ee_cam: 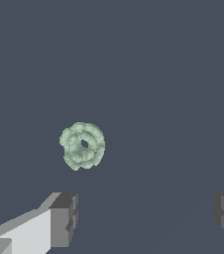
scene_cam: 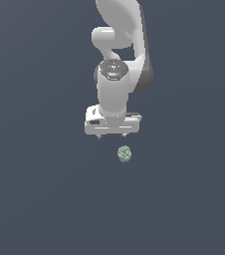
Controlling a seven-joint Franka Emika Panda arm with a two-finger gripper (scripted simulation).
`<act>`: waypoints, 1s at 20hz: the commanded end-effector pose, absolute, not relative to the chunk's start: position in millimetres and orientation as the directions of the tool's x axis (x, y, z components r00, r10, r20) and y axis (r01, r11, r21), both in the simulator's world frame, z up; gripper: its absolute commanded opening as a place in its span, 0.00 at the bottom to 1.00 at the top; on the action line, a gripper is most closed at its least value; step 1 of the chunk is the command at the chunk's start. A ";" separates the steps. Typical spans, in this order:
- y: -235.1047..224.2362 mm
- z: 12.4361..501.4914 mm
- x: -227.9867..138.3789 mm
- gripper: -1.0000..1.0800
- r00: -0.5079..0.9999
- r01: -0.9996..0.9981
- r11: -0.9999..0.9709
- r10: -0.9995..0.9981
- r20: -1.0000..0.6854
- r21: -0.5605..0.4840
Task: Pick up the object and move it to a goal position.
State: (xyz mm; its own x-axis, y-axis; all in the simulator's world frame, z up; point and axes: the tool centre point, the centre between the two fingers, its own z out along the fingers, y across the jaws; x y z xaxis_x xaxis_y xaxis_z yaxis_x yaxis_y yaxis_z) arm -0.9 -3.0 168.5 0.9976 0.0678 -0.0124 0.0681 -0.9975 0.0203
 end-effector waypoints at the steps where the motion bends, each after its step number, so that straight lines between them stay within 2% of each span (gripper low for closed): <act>1: -2.3 168.5 -1.1 0.96 0.997 0.073 -0.997 0.073 -0.018 0.019; 9: 5.2 158.8 1.7 0.96 0.995 0.103 -0.994 0.103 -0.016 0.018; 20: 49.8 104.2 11.8 0.96 0.963 0.271 -0.963 0.271 -0.003 0.004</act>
